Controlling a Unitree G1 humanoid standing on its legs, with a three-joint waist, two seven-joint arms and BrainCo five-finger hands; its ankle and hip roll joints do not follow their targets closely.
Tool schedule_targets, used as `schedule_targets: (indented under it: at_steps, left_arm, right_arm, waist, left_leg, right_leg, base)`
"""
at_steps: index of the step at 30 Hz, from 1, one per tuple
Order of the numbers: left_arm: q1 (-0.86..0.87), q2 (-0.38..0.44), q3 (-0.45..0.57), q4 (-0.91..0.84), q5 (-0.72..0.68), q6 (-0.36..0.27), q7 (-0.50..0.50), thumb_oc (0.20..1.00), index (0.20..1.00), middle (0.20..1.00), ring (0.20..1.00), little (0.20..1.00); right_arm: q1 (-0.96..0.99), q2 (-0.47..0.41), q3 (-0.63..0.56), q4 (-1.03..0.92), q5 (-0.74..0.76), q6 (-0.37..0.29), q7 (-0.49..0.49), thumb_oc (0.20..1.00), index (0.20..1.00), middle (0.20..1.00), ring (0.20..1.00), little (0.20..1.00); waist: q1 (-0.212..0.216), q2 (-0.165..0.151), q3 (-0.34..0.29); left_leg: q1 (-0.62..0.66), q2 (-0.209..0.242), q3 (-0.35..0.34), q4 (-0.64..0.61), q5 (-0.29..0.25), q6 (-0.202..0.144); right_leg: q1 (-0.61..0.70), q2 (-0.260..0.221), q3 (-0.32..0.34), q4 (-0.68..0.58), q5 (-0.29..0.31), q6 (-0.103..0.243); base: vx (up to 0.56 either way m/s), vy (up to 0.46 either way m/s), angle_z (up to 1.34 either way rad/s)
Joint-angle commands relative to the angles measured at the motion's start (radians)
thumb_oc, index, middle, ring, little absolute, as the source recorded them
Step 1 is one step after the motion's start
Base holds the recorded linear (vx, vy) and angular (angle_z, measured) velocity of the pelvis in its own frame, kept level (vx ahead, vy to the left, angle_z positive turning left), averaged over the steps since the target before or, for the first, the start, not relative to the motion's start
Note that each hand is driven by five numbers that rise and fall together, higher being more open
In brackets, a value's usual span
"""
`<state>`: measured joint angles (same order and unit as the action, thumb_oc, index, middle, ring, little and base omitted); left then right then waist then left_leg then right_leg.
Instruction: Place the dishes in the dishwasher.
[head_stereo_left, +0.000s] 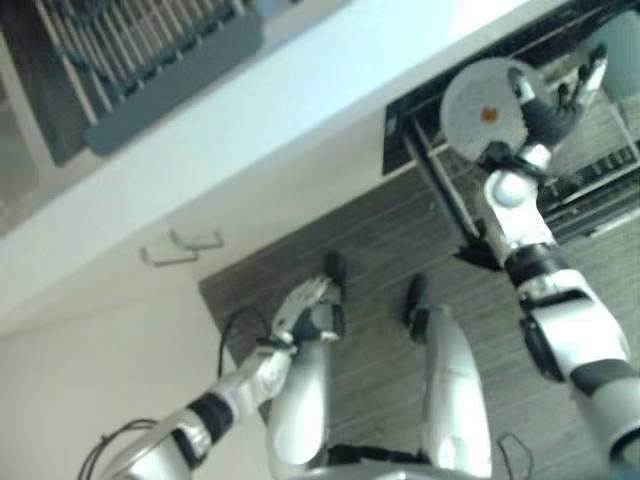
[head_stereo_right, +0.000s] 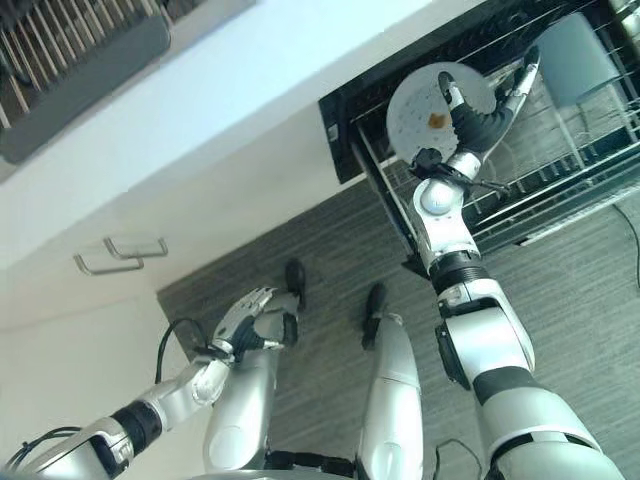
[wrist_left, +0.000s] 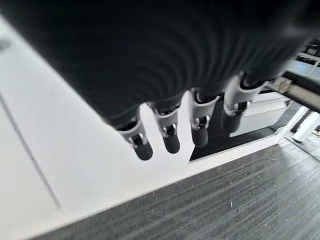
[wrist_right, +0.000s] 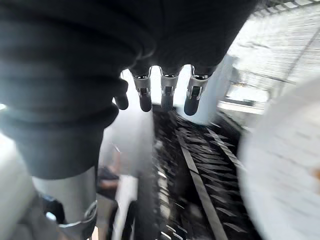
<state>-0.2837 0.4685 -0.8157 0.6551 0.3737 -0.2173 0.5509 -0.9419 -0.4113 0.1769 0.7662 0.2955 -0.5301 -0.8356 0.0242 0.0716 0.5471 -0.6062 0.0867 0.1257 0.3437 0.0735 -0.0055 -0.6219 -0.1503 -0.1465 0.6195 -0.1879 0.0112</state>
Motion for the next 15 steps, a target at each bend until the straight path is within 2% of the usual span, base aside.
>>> schedule_targets:
  at_steps: [1,2,4,8,9,10,12,14,15]
  left_arm:
    - [0.053,-0.043,-0.009,0.03,-0.005,-0.024,-0.05,1.0,1.0,1.0,1.0,1.0]
    - [0.051,-0.048,0.018,0.053,-0.01,-0.019,-0.078,1.0,1.0,1.0,1.0,1.0]
    - [0.046,-0.052,0.063,0.09,-0.022,0.007,-0.149,1.0,1.0,1.0,1.0,1.0]
    - [0.108,-0.06,0.152,0.116,-0.024,0.042,-0.233,1.0,1.0,1.0,1.0,1.0]
    - [0.127,-0.065,0.173,0.133,-0.047,0.039,-0.243,1.0,1.0,1.0,1.0,1.0]
    - [0.141,-0.07,0.19,0.147,-0.072,0.036,-0.247,1.0,1.0,1.0,1.0,1.0]
    - [0.172,-0.099,0.268,0.206,-0.175,0.029,-0.239,1.0,1.0,1.0,1.0,1.0]
    - [0.174,-0.114,0.31,0.263,-0.167,0.022,-0.25,1.0,1.0,1.0,1.0,1.0]
    - [0.172,-0.113,0.319,0.285,-0.148,0.02,-0.267,1.0,1.0,1.0,1.0,1.0]
  right_arm:
    - [0.058,-0.046,-0.032,-0.097,0.0,-0.014,-0.001,1.0,1.0,1.0,1.0,1.0]
    - [0.106,-0.058,-0.031,-0.174,-0.009,0.014,-0.008,1.0,1.0,1.0,1.0,1.0]
    - [0.219,-0.081,-0.058,-0.334,-0.043,0.057,-0.028,1.0,1.0,1.0,1.0,1.0]
    - [0.492,-0.127,-0.168,-0.577,0.01,0.059,-0.013,1.0,1.0,1.0,1.0,1.0]
    - [0.554,-0.132,-0.198,-0.617,0.002,0.106,-0.029,1.0,1.0,1.0,1.0,1.0]
    - [0.599,-0.142,-0.225,-0.631,0.003,0.127,-0.064,1.0,1.0,1.0,1.0,1.0]
    - [0.735,-0.142,-0.347,-0.61,0.087,0.116,-0.12,1.0,1.0,1.0,1.0,1.0]
    - [0.8,-0.118,-0.414,-0.564,0.171,0.027,-0.075,1.0,1.0,1.0,1.0,1.0]
    - [0.842,-0.101,-0.449,-0.518,0.157,-0.006,-0.08,1.0,1.0,1.0,1.0,1.0]
  waist:
    - [-0.016,0.018,-0.027]
    - [-0.031,0.011,-0.027]
    - [-0.062,-0.009,-0.027]
    - [-0.11,-0.047,-0.081]
    - [-0.121,-0.054,-0.097]
    - [-0.13,-0.058,-0.11]
    - [-0.148,-0.066,-0.145]
    - [-0.157,-0.065,-0.163]
    - [-0.164,-0.062,-0.176]
  left_leg:
    - [0.136,0.05,0.024,-0.03,-0.12,-0.037]
    - [0.171,0.068,0.051,-0.049,-0.093,-0.034]
    - [0.256,0.086,0.07,-0.074,-0.093,-0.039]
    - [0.359,0.093,0.095,-0.116,-0.099,-0.04]
    - [0.378,0.094,0.1,-0.116,-0.105,-0.04]
    - [0.393,0.093,0.104,-0.119,-0.11,-0.039]
    - [0.425,0.092,0.114,-0.107,-0.132,-0.035]
    - [0.453,0.09,0.12,-0.11,-0.14,-0.034]
    - [0.474,0.088,0.124,-0.114,-0.145,-0.035]
  right_leg:
    - [0.101,0.028,0.005,-0.024,-0.063,0.013]
    - [0.135,0.032,-0.002,-0.052,-0.035,0.006]
    - [0.219,0.038,0.007,-0.093,-0.024,0.01]
    - [0.327,0.04,0.019,-0.173,-0.004,0.019]
    - [0.348,0.041,0.02,-0.182,-0.005,0.018]
    - [0.365,0.043,0.021,-0.19,-0.006,0.016]
    - [0.413,0.037,0.01,-0.205,-0.014,0.013]
    - [0.441,0.029,-0.001,-0.216,-0.015,0.015]
    - [0.464,0.024,-0.009,-0.226,-0.016,0.018]
  base:
    - [-0.07,-0.018,-0.15]
    - [-0.06,-0.024,-0.22]
    - [0.0,-0.066,-0.34]
    - [0.11,-0.103,-0.18]
    - [0.11,-0.068,-0.16]
    - [0.15,-0.075,-0.2]
    - [0.14,-0.092,-0.13]
    - [0.12,-0.084,-0.02]
    - [0.16,-0.063,-0.06]
